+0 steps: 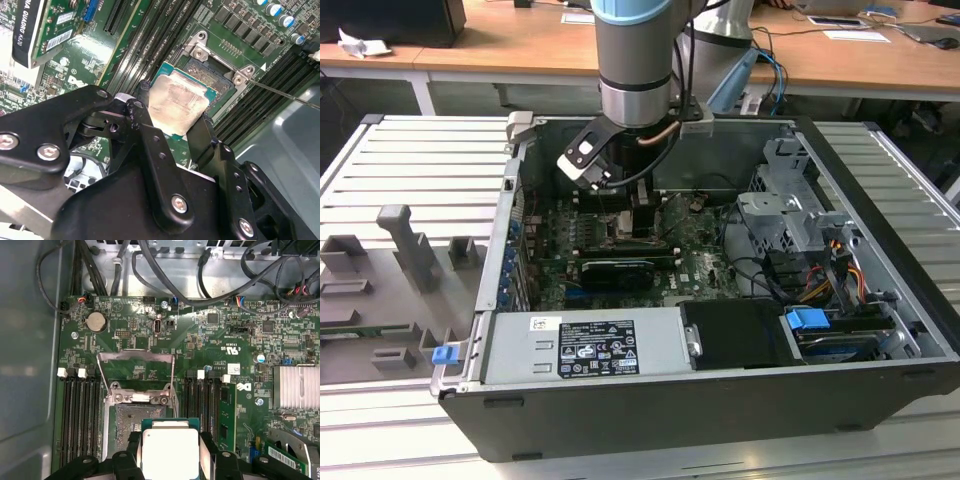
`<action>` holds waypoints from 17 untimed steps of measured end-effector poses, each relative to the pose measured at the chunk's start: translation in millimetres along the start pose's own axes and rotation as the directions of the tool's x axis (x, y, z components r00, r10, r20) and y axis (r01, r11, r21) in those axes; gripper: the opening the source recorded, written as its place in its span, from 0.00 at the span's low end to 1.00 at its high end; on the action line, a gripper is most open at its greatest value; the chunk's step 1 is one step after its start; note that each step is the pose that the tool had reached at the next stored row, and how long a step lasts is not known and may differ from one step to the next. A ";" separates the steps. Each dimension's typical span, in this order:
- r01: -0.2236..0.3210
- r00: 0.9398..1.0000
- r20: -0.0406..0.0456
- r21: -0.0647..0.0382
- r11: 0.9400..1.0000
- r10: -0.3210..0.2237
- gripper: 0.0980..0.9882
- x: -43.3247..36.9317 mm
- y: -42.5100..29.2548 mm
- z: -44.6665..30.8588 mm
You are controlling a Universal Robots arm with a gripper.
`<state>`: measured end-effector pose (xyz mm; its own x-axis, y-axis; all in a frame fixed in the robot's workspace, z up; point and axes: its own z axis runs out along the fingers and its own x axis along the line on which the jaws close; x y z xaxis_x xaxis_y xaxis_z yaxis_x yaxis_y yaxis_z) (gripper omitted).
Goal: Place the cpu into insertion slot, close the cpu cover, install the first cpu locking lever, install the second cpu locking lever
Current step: 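Place the cpu into insertion slot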
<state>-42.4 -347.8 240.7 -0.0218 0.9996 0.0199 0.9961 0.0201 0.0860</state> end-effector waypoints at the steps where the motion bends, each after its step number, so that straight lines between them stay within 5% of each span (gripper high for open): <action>1: 0.000 1.000 0.000 0.000 1.000 0.000 0.50 0.0 -0.1 0.2; 17: -0.028 1.000 0.002 -0.001 1.000 0.028 0.50 0.0 -0.8 5.0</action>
<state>-42.8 -347.7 235.7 0.0063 0.9998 0.0201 0.9963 -0.0080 0.0860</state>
